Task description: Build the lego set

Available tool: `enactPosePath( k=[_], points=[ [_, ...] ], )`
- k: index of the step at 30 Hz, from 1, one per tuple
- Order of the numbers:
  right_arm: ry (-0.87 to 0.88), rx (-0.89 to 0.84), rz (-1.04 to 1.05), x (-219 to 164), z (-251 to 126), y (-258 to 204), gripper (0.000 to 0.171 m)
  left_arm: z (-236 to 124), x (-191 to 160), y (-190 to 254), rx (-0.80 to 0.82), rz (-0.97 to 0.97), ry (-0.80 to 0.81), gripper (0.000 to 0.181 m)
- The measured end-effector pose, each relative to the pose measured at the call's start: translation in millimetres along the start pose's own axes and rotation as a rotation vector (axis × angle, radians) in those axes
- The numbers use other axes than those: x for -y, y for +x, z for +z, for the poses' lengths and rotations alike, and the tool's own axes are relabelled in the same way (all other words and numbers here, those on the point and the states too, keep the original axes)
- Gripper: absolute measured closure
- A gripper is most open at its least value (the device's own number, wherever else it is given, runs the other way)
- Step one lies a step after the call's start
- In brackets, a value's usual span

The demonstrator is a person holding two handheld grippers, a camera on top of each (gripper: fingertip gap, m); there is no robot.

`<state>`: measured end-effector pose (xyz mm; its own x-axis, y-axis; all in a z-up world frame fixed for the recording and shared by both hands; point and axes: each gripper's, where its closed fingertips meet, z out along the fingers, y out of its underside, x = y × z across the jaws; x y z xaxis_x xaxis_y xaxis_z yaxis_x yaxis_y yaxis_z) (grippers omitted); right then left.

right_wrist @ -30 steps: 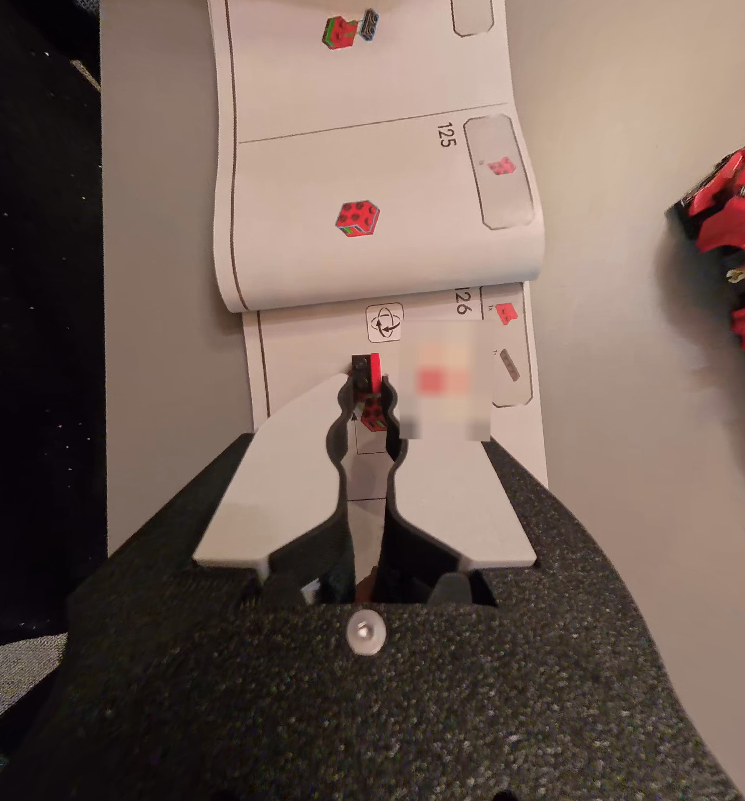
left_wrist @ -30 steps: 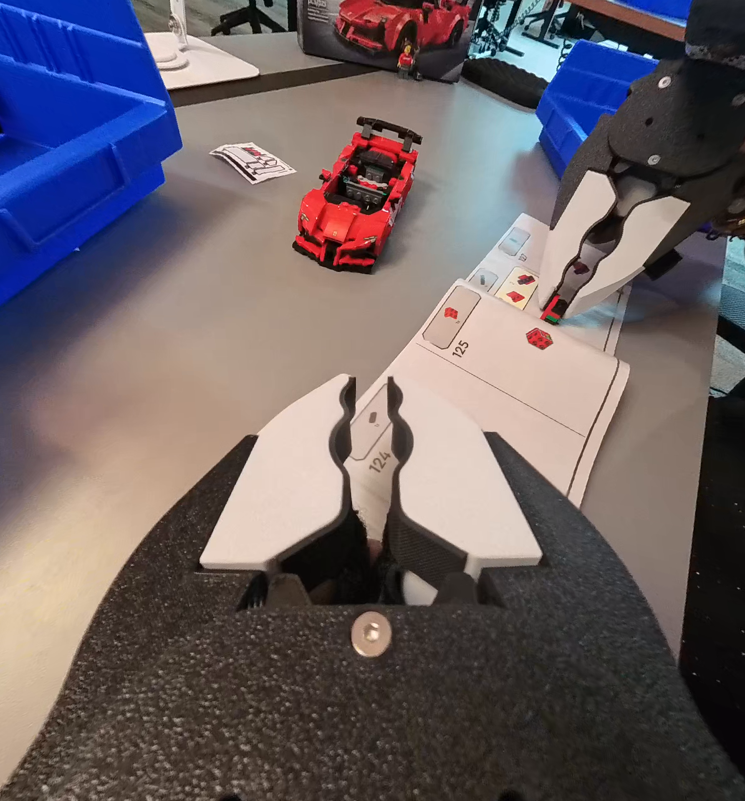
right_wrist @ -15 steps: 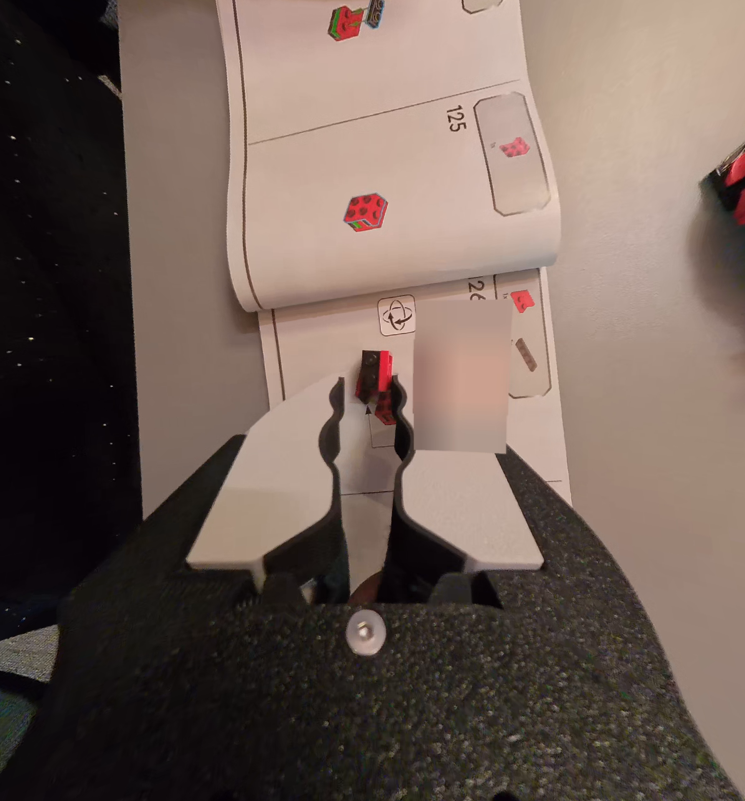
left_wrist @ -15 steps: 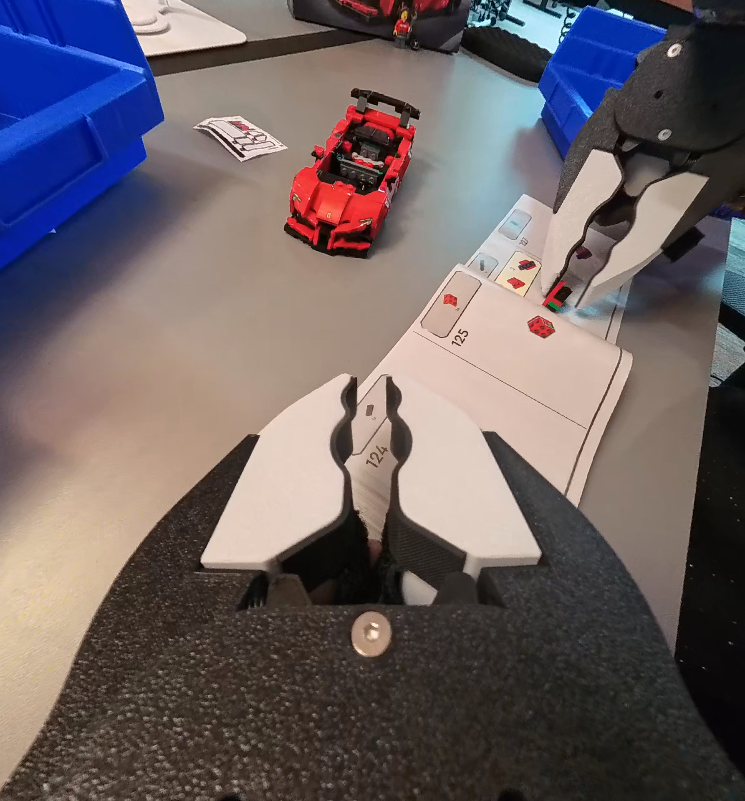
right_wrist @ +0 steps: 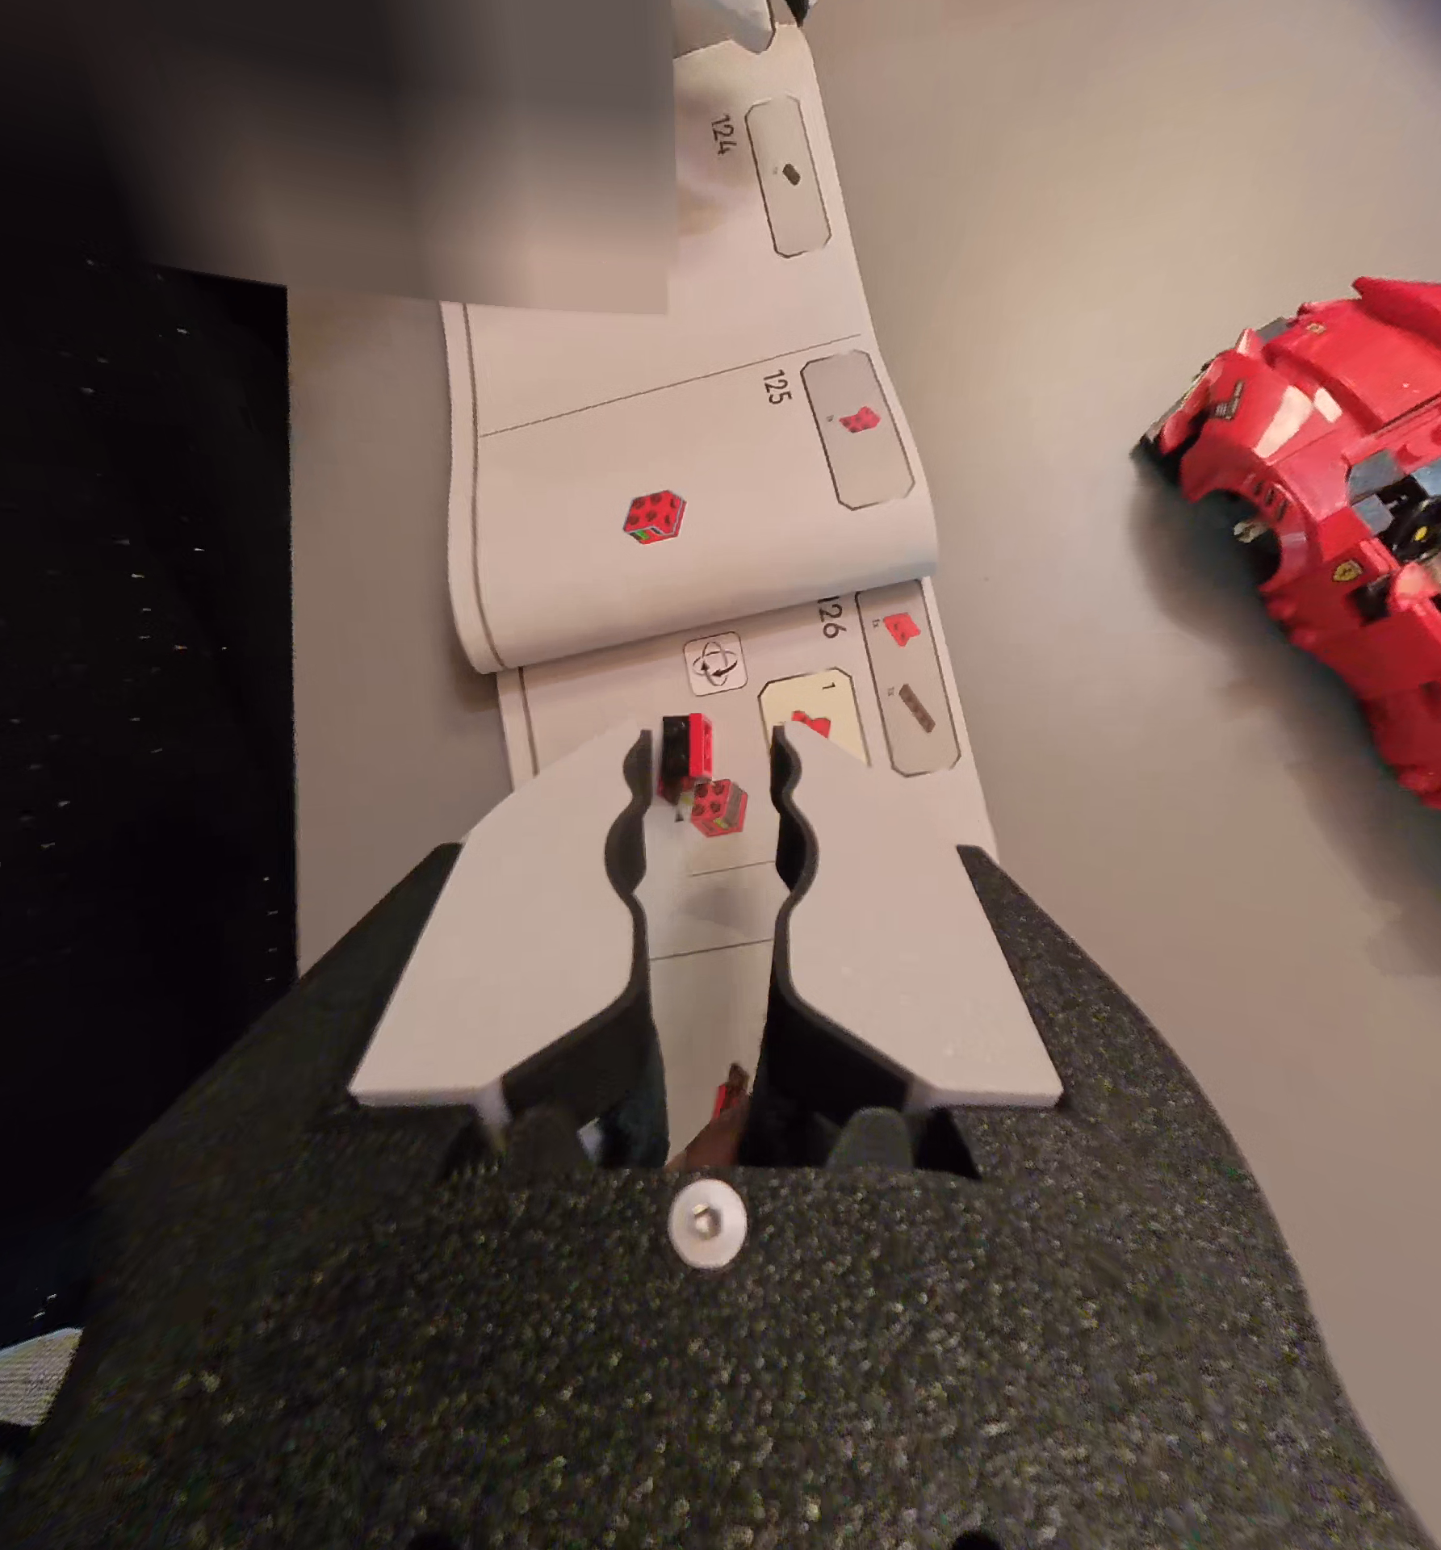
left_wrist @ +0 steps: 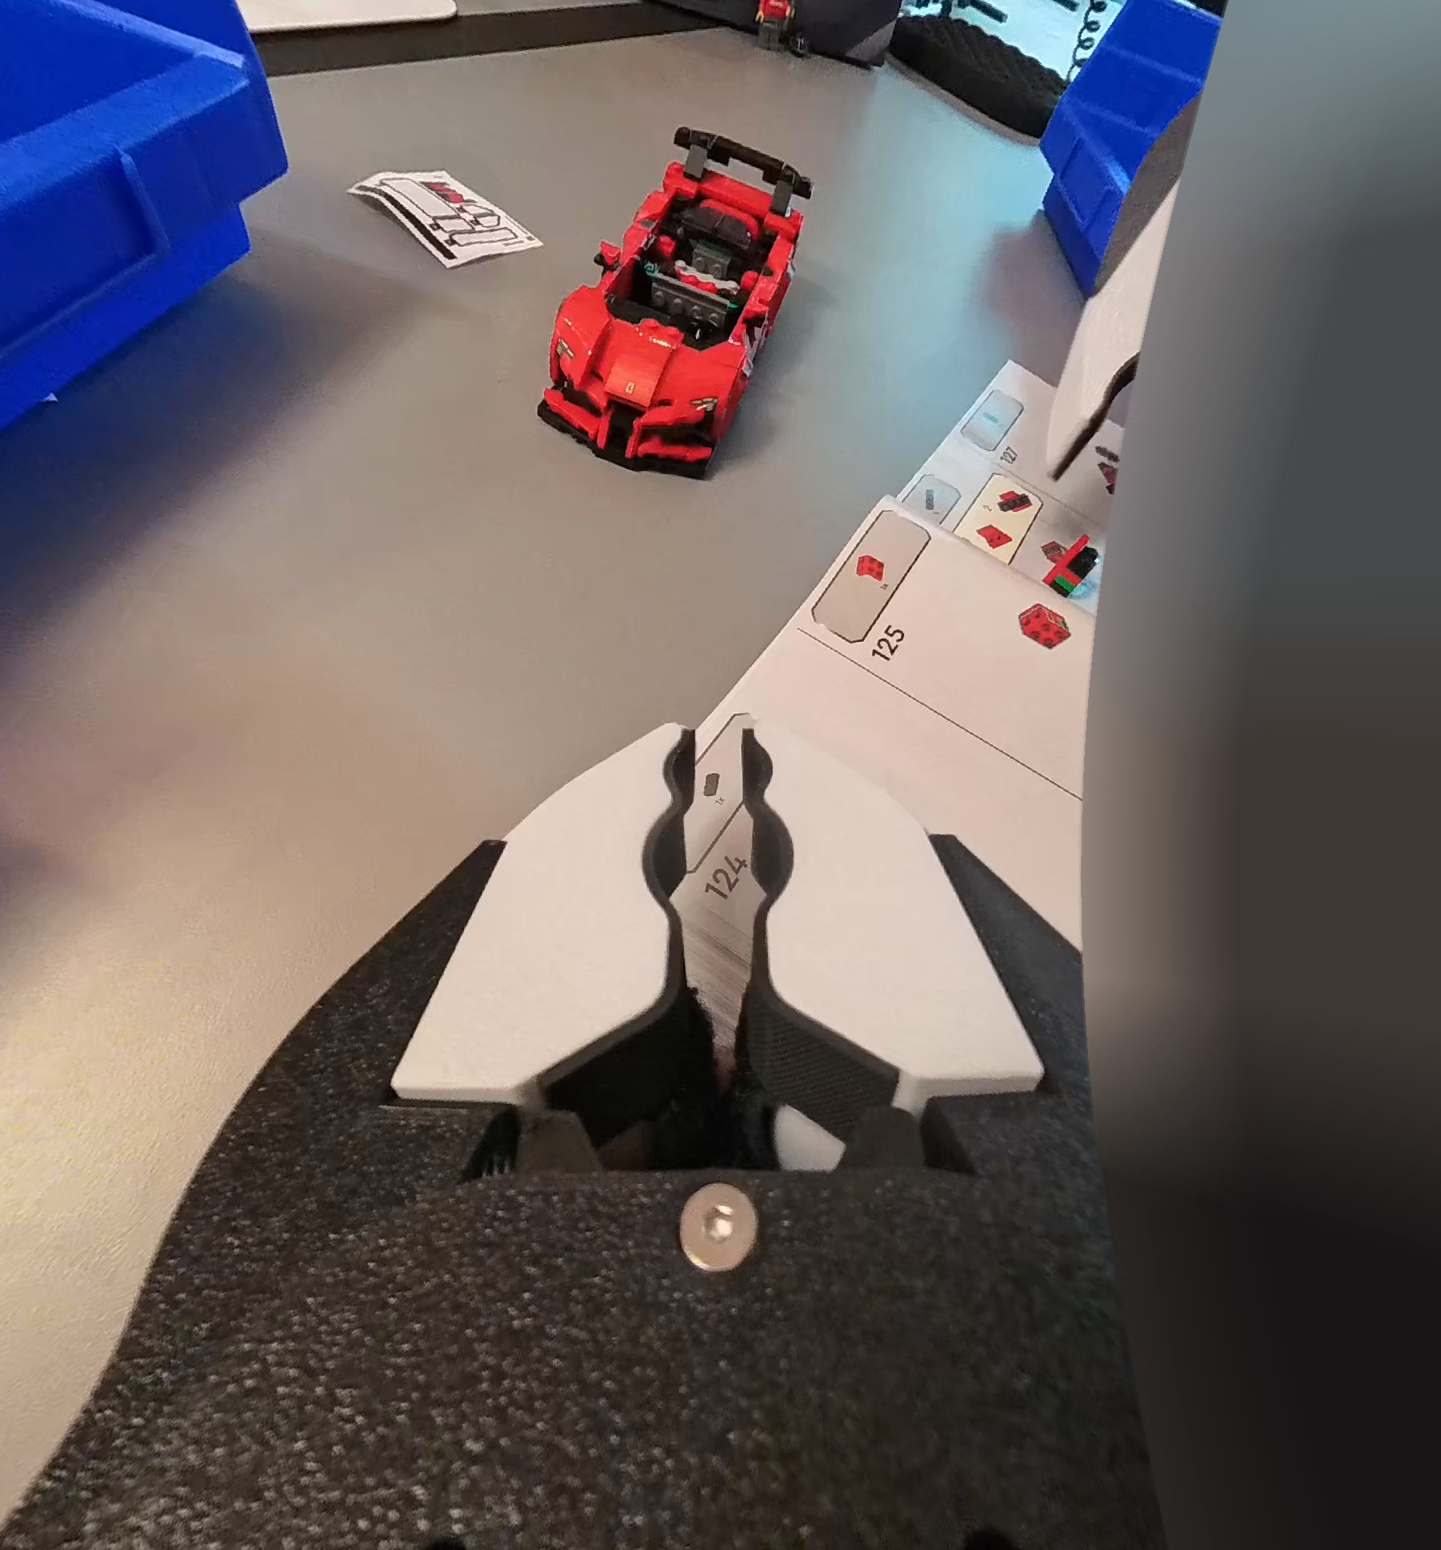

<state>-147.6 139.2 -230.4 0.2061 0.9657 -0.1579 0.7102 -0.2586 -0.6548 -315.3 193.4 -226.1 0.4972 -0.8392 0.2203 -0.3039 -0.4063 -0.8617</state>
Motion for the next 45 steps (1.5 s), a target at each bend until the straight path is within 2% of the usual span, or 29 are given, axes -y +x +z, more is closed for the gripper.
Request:
enactPosePath(
  k=[4, 9, 15, 18, 21, 25, 28, 30, 34, 39, 43, 45],
  points=[
    [0.064, 0.005, 0.095, -4, -35, -15, 0.144, 1, -1, -1, -0.008, -0.017, -0.011, 0.171],
    [0.097, -0.091, 0.237, -31, -116, -41, 0.144, 3, -4, -1, -0.006, -0.020, -0.035, 0.171],
    [-0.033, -0.485, 0.376, -108, -272, -25, 0.147, 2, 0, -2, -0.010, -0.041, -0.006, 0.174],
    [-0.128, -0.561, 0.386, -149, -306, -6, 0.147, -1, 1, -4, 0.009, -0.031, 0.009, 0.174],
    [-0.203, -0.498, 0.374, -175, -302, 18, 0.147, -2, -7, -8, 0.066, -0.025, -0.039, 0.174],
    [-0.319, -0.345, 0.335, -196, -269, 50, 0.149, -7, -14, -9, 0.150, -0.012, -0.088, 0.174],
    [-0.459, -0.262, 0.409, -218, -235, 66, 0.146, -11, -11, -7, 0.195, -0.022, -0.103, 0.174],
    [-0.528, -0.274, 0.485, -232, -219, 76, 0.145, -14, -8, -7, 0.223, -0.010, -0.115, 0.174],
    [-0.578, -0.280, 0.617, -249, -210, 82, 0.136, -19, 3, -8, 0.266, 0.024, -0.107, 0.174],
    [-0.571, -0.271, 0.677, -251, -202, 83, 0.138, -16, 7, -5, 0.262, 0.074, -0.122, 0.173],
    [-0.575, -0.266, 0.703, -250, -196, 84, 0.155, -15, 11, -2, 0.241, 0.126, -0.114, 0.173],
    [-0.591, -0.276, 0.695, -253, -197, 84, 0.155, -14, 15, 2, 0.218, 0.145, -0.094, 0.173]
  ],
)
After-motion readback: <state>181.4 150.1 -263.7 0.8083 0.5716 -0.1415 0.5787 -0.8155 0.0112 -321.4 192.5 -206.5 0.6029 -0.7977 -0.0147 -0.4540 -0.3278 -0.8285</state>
